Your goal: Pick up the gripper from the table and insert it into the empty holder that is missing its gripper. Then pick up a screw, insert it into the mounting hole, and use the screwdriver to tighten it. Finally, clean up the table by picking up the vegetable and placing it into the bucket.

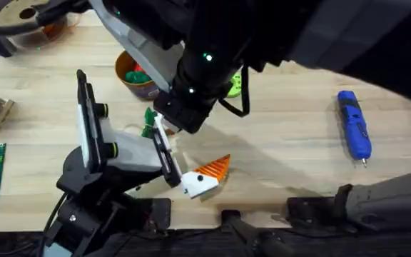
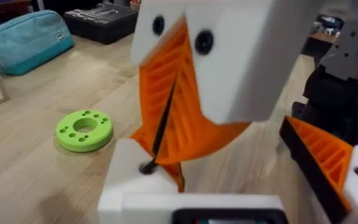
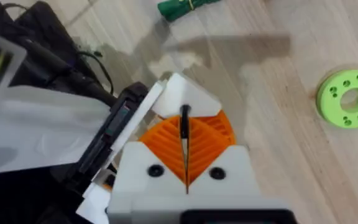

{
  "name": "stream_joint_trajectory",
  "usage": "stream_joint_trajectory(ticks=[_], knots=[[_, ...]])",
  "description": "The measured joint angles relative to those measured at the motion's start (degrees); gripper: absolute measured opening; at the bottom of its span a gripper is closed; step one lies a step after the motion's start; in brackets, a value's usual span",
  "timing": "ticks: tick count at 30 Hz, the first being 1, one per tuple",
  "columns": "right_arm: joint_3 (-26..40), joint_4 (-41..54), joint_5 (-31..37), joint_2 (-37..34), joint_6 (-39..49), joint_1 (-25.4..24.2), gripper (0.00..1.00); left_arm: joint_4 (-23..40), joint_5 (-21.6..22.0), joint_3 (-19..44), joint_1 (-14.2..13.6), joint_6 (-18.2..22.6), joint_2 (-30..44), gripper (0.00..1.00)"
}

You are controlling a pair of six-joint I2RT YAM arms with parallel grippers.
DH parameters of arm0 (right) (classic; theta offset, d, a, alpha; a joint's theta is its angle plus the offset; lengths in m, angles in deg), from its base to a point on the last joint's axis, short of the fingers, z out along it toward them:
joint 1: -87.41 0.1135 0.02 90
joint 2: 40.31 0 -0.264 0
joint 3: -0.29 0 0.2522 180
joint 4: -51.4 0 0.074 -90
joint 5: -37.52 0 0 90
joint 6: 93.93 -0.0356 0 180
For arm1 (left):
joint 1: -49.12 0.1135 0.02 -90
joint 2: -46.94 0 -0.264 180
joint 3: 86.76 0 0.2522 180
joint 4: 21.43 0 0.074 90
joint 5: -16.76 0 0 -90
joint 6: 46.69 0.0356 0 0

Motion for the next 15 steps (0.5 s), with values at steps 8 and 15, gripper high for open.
stream_joint_trajectory(ticks=[8, 15], knots=[[0.00, -1.50, 0.25, 0.00, -0.22, 0.00, 0.007, -0.02, 1.01, 0.00, 0.11, -0.02, 0.00, 0.987], [0.02, -3.32, 1.40, 0.00, -1.53, 0.00, 0.007, -0.02, 0.95, 0.00, 0.11, -0.30, 0.00, 0.988]])
